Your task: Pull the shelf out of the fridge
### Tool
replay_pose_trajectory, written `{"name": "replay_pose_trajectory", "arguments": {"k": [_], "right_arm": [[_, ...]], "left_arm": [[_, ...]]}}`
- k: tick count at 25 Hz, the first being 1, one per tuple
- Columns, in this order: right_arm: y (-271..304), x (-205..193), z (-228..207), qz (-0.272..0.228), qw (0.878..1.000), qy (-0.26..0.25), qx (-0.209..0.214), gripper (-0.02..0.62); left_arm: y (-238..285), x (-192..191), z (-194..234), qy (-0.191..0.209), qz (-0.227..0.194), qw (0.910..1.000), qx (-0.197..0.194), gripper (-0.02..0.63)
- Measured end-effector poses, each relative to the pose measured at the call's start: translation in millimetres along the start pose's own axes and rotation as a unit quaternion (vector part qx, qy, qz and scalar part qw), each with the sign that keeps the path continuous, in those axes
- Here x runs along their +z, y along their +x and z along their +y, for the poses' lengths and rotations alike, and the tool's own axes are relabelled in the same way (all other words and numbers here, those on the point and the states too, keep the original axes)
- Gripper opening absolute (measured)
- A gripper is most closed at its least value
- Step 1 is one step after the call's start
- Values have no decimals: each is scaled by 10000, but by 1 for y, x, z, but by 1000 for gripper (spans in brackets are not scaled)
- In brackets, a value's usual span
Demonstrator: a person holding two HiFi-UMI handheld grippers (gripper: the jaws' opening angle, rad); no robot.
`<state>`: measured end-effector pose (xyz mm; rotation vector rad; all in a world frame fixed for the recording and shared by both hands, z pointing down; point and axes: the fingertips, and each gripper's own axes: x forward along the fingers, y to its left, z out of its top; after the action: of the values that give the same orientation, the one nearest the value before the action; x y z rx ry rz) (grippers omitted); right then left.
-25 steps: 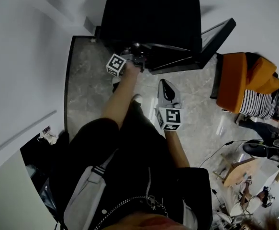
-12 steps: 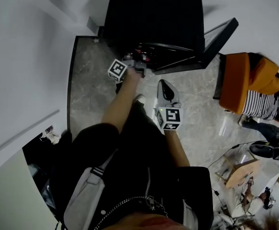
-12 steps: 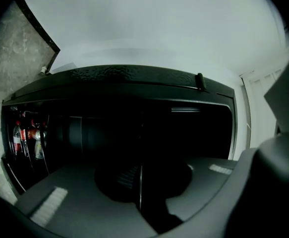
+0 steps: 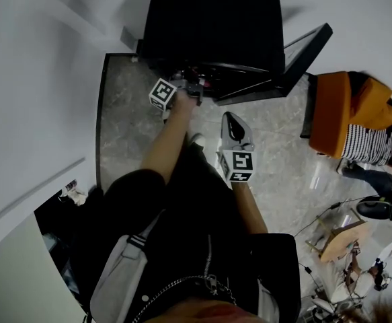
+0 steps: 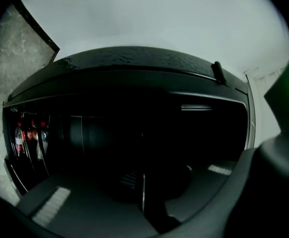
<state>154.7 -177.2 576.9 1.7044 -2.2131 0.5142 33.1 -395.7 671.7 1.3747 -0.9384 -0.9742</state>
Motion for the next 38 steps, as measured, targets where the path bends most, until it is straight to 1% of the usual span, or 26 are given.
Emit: {"name": "replay_pose_trajectory", "arguments": {"k": [5, 12, 14, 16, 18, 22, 24, 26, 28, 30, 32, 33, 34, 36, 38], "right_arm": [[6, -3, -1, 0, 9999, 160, 22, 2], [17, -10, 3, 48, 9992, 388, 101, 2], [21, -13, 0, 18, 9978, 658, 120, 2], [27, -14, -7, -45, 9946, 1032, 102, 2], [34, -16, -17, -70, 9903, 1383, 87, 2], [49, -23, -33, -97, 9797, 2001, 77, 3], [54, -29, -41, -112, 9720, 2348, 42, 5], [60, -37, -51, -100, 9611, 2761, -8, 26], [66, -48, -59, -73, 9455, 3256, -25, 63], [69, -56, -67, -131, 9263, 3767, 12, 82], [72, -56, -72, -285, 9061, 4218, 138, 119], [73, -55, -75, -368, 8976, 4387, 222, 128], [75, -53, -77, -449, 8907, 4513, 321, 143], [79, -49, -79, -599, 8804, 4672, 547, 156], [84, -47, -82, -669, 8693, 4850, 683, 160]], "left_arm": [[-7, -1, 0, 31, 45, 10000, 73, 21], [-38, -8, -4, 4, 139, 9999, 90, 21], [-46, -10, -6, -7, 168, 9998, 54, 21], [-53, -11, -5, 7, 228, 9997, 84, 21], [-59, -12, -4, 24, 281, 9995, 170, 21], [-68, -13, -2, 2, 372, 9992, 141, 21], [-69, -14, -2, 8, 426, 9990, 98, 21], [-71, -14, -1, 64, 488, 9987, 121, 21], [-73, -13, -1, 63, 536, 9984, 163, 21], [-75, -11, 1, 53, 579, 9981, 190, 21], [-75, -11, 0, 28, 596, 9981, 166, 21], [-75, -11, 0, 35, 605, 9980, 154, 21], [-75, -11, 0, 55, 613, 9980, 140, 21], [-74, -11, -3, 92, 612, 9980, 102, 21], [-74, -10, -4, 131, 628, 9979, 96, 21]]}}
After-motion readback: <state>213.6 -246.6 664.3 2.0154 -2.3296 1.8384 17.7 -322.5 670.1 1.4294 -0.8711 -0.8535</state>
